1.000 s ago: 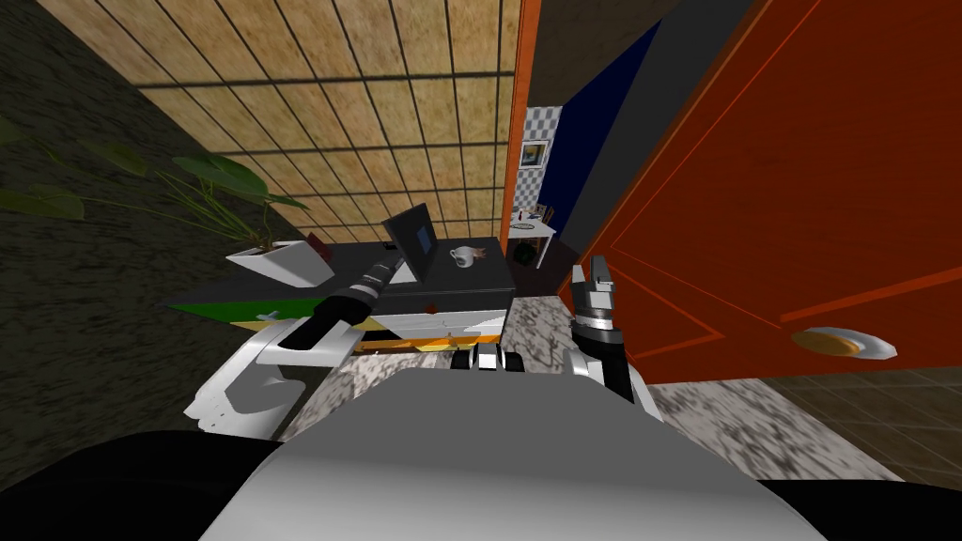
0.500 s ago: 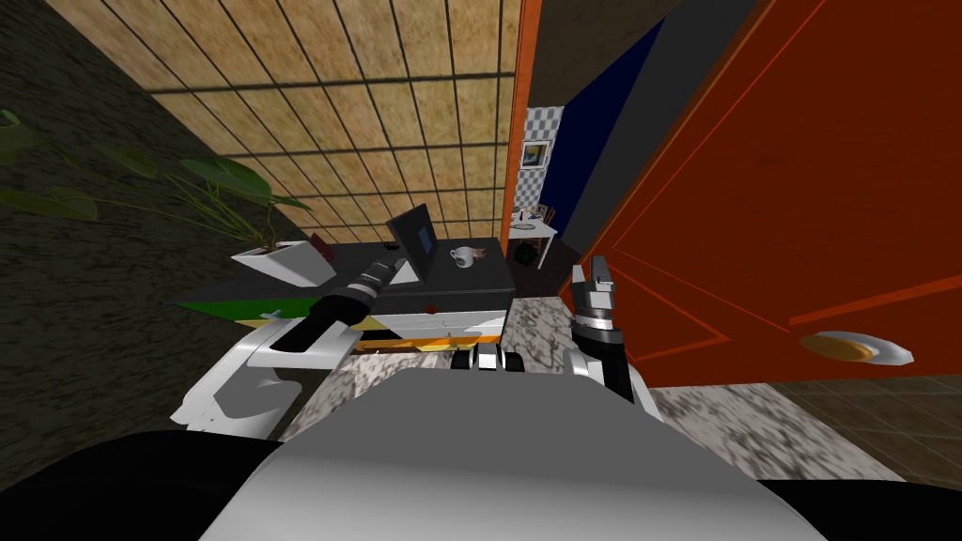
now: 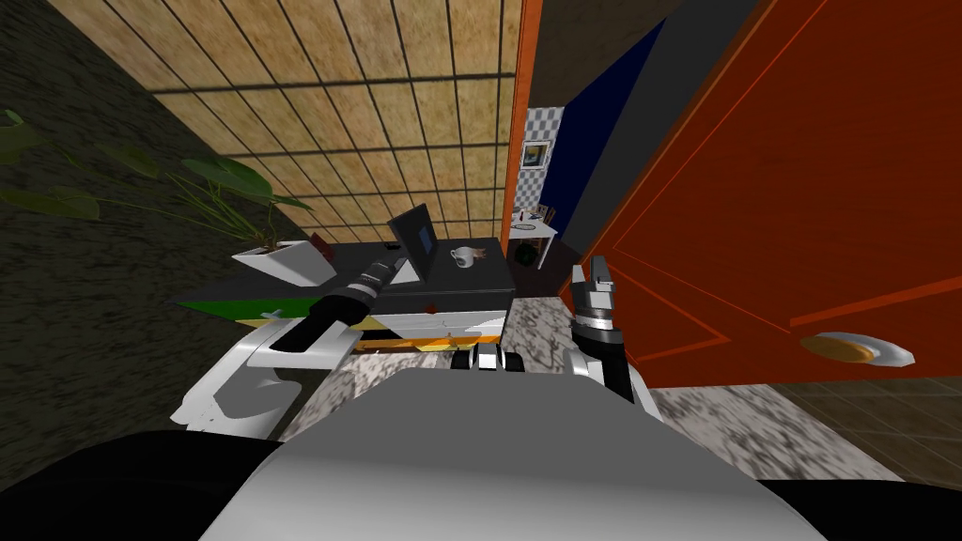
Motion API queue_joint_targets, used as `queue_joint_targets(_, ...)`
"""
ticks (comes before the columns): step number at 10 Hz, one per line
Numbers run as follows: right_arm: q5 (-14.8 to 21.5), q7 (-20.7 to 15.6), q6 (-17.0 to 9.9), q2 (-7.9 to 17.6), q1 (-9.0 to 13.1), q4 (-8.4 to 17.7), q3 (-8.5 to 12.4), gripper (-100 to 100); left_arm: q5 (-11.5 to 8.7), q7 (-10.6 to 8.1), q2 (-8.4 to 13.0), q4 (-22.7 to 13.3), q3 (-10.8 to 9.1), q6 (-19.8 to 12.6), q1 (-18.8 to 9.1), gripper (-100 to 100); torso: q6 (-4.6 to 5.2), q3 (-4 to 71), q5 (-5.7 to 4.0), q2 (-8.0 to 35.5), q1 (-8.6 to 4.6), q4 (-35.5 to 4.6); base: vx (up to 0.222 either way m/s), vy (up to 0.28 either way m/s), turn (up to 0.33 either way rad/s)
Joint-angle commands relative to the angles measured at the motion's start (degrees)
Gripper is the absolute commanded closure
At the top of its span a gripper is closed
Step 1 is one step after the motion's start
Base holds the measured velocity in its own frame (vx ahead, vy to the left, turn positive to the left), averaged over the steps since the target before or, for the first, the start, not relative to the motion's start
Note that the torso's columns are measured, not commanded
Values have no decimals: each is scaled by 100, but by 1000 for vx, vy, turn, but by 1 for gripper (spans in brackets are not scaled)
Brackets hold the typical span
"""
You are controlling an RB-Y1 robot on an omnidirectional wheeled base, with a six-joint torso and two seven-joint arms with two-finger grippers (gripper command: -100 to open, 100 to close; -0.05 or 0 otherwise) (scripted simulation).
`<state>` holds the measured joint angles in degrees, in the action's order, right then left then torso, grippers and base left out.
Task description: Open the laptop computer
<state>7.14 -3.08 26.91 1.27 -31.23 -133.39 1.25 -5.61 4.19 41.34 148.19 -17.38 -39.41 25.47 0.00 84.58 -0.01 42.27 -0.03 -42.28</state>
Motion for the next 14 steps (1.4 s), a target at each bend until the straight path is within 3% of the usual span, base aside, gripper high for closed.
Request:
queue_joint_targets(1, 0, 0, 0, 0, 0, 0, 0, 0, 0, 0, 0, 0, 0, 0, 0, 100, 0, -2, 1, 3, 3, -1, 2, 9, -25)
queue_joint_targets(4, 0, 0, 0, 0, 0, 0, 0, 0, 0, 0, 0, 0, 0, 0, 0, 100, 0, -1, 1, 1, 1, -1, -2, -1, 2)
queue_joint_targets(5, 0, 0, 0, 0, 0, 0, 0, 0, 6, 0, -15, -171, 5, 15, -10, -100, 0, -2, 1, 3, 1, -1, -1, -5, 0)
queue_joint_targets(8, 0, 0, 0, 0, 0, 0, 0, 0, 51, 3, -113, -596, 37, 116, -75, -100, 0, -1, 0, 0, -1, 0, 0, -28, 2)
queue_joint_targets(13, 0, 0, 0, -2, 0, 0, -2, 0, 222, 40, -286, -728, 43, 300, -192, -100, 22, 3, -8, -8, -34, 9, 26, -145, 22)
queue_joint_targets(14, 0, 0, 0, -1, 0, -1, -1, 0, 181, 69, -171, -1018, 137, 447, -476, -100, 12, 1, 0, -2, 7, 3, -81, -39, -99)
